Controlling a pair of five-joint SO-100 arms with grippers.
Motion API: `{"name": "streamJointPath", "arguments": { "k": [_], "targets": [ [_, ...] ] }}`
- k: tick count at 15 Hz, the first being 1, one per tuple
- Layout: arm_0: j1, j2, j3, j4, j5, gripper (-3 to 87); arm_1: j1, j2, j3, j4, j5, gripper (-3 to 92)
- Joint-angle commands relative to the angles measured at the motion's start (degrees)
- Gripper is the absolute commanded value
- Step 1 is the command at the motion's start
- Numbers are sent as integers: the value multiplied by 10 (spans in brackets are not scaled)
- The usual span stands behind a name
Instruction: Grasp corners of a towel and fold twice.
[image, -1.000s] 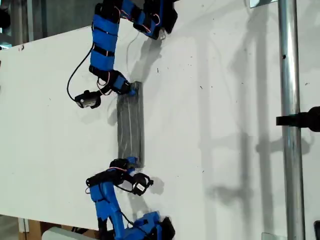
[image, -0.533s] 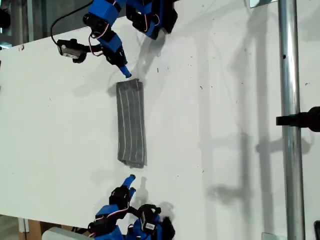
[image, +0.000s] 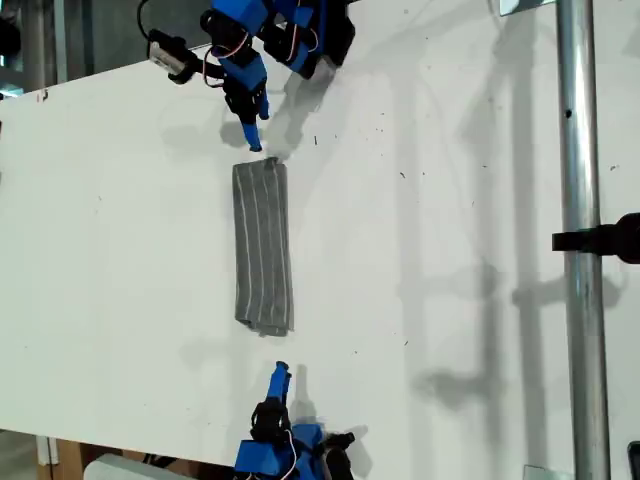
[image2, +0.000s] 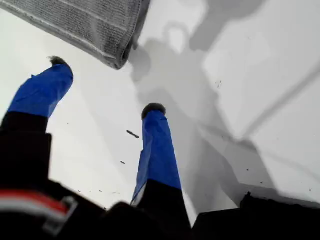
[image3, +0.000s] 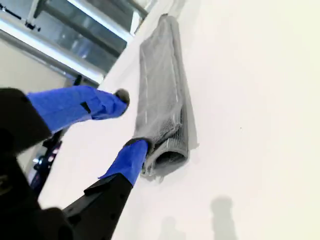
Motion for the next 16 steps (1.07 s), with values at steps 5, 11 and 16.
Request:
{"name": "streamJointPath", "arguments": {
  "k": [5, 11, 16],
  "targets": [
    [53, 14, 100, -57, -53, 71, 1, 149, 58, -11, 13, 314],
    [43, 14, 91, -35, -48, 71, -18, -427, -86, -351, 9, 336],
    [58, 14, 90, -29, -62, 70, -17, -647, -247, -352, 31, 347]
  ]
}}
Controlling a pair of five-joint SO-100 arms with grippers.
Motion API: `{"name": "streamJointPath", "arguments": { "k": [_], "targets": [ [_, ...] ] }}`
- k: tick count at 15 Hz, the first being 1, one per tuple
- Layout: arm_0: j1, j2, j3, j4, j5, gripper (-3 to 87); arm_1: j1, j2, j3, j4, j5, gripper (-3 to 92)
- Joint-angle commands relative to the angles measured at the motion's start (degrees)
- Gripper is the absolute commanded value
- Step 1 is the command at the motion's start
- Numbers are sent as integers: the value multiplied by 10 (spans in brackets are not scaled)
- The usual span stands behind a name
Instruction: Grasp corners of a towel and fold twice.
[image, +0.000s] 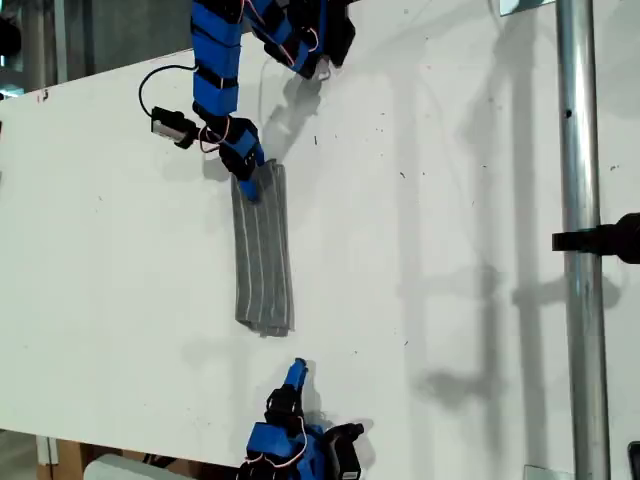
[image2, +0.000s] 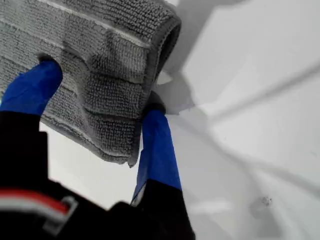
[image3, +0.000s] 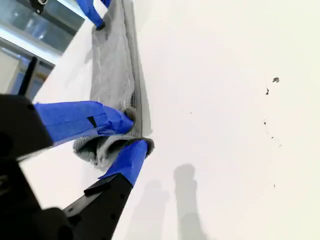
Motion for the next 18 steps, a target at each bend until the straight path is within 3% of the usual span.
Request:
{"name": "streamJointPath", "arguments": {
  "k": [1, 3, 6, 7, 11, 15, 18],
  "targets": [
    [10, 3, -18, 5, -8, 70, 1, -4, -44, 21, 5, 346],
    [6, 3, -17, 4, -3, 71, 3, 47, -37, 93, 4, 350],
    [-4, 3, -18, 4, 5, 71, 12, 288, 40, 219, -4, 341],
    [-11, 3, -18, 2, 11, 72, 23, 316, 59, 222, -11, 339],
    [-11, 3, -25, 2, 15, 69, -3, 87, 25, 64, 2, 340],
    [3, 3, -23, 4, 4, 68, -55, -105, -131, 2, 40, 323],
    [7, 3, -27, 4, 5, 68, -87, -185, -217, -56, 22, 218]
  ]
}}
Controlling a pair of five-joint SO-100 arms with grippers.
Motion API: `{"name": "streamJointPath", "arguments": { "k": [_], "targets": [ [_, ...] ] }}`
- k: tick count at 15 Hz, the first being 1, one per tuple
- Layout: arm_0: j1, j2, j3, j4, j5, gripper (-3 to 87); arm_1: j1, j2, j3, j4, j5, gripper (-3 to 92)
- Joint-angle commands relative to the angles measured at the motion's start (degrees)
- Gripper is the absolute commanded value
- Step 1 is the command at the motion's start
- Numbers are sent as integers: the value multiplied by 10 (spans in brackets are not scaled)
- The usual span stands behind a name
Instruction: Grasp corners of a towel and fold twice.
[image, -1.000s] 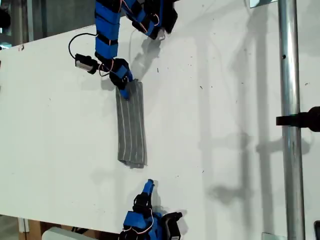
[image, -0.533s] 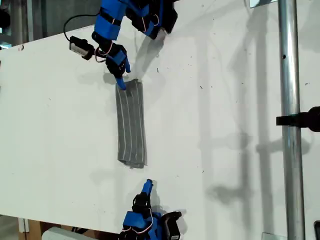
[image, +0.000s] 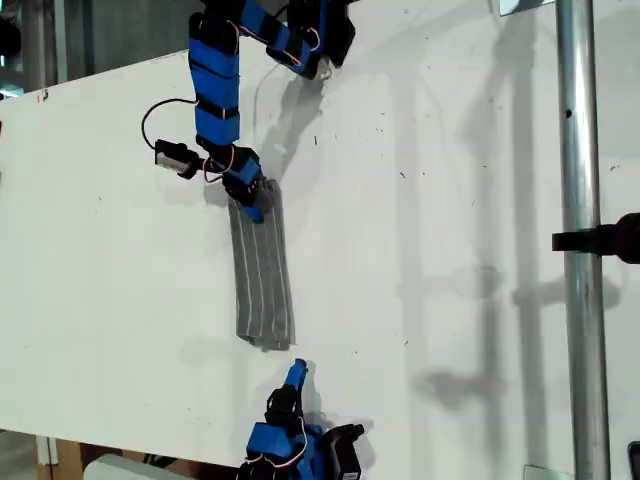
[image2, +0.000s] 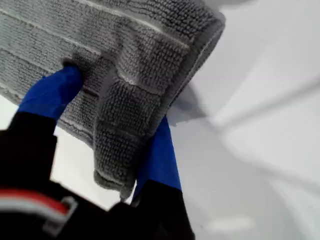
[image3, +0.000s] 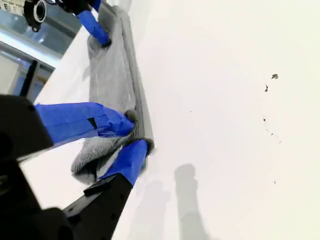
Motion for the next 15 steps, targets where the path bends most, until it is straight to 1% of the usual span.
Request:
{"name": "streamJointPath", "arguments": {
  "k": [1, 2, 3, 4, 6, 7, 9, 10, 11, 12, 14, 15],
  "targets": [
    [11, 3, -29, 4, -7, 68, -17, -7, -49, -24, -34, 156],
    [15, 3, -29, 4, -10, 68, -13, 18, -40, -7, -56, 64],
    [17, 3, -27, 4, -11, 68, -7, 51, -27, 33, -69, -2],
    [16, 3, -25, 4, -9, 68, 1, 101, 0, 76, -82, -2],
    [10, 3, -26, 4, -2, 69, 5, 270, 61, 210, -82, -2],
    [8, 3, -27, 3, 3, 69, 4, 375, 84, 292, -67, -2],
    [7, 3, -26, 2, 4, 69, -11, 536, 70, 478, -32, -2],
    [8, 3, -26, 2, 4, 69, -28, 588, 45, 544, -10, -2],
    [10, 3, -26, 2, 3, 68, -45, 610, 27, 555, 1, -2],
    [10, 3, -25, 2, 3, 68, -63, 591, 18, 503, 1, -2],
    [6, 3, -27, 2, 7, 69, -102, 446, 9, 319, -4, -2],
    [8, 3, -28, 2, 5, 68, -115, 346, -18, 244, -7, -2]
  ]
}}
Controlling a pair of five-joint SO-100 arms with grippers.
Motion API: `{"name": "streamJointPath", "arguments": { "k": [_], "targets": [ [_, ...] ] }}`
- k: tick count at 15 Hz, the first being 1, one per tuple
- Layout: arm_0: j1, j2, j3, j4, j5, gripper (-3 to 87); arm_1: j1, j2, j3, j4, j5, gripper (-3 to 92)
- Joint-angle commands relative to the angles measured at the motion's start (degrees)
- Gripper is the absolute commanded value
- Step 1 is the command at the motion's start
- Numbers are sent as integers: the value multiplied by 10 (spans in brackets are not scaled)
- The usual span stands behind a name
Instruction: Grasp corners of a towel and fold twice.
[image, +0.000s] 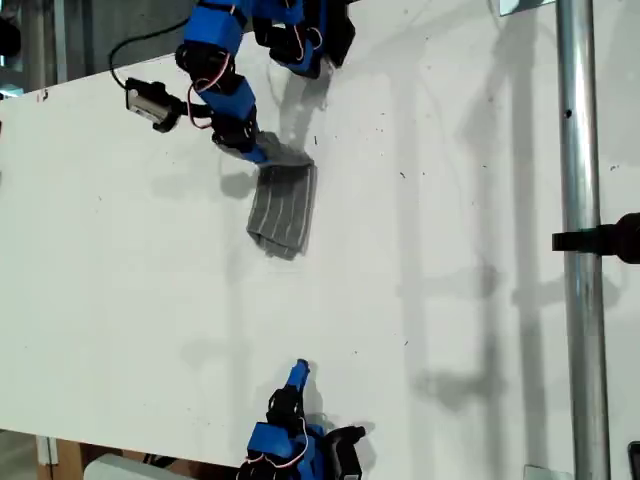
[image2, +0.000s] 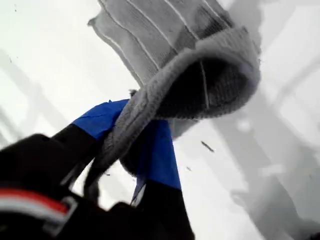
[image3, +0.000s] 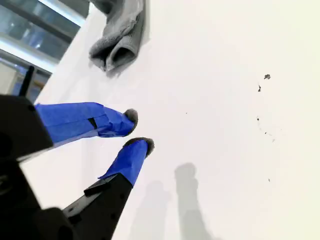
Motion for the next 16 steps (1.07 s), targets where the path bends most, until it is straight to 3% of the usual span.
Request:
{"name": "streamJointPath", "arguments": {
  "k": [1, 3, 7, 8, 10, 11, 13, 16],
  "targets": [
    [-2, 3, -28, -2, -2, 68, -25, -192, -77, -162, -4, 1],
    [3, 3, -26, -1, -6, 69, -31, -311, -106, -253, -4, 14],
    [-2, 3, -23, 1, -12, 76, -12, -299, -145, -344, -73, 367],
    [-3, 3, -23, 1, -12, 76, -3, -261, -145, -379, -112, 352],
    [-10, 3, -21, 3, -15, 76, 26, -185, -137, -393, -134, 127],
    [-11, 3, -16, 2, -18, 76, 43, -128, -99, -390, -134, 76],
    [-13, 3, -2, 1, -50, 81, 75, 11, 23, -309, -111, -3],
    [-13, 3, 38, -13, -119, 105, 78, 290, 255, -167, -68, -3]
  ]
}}
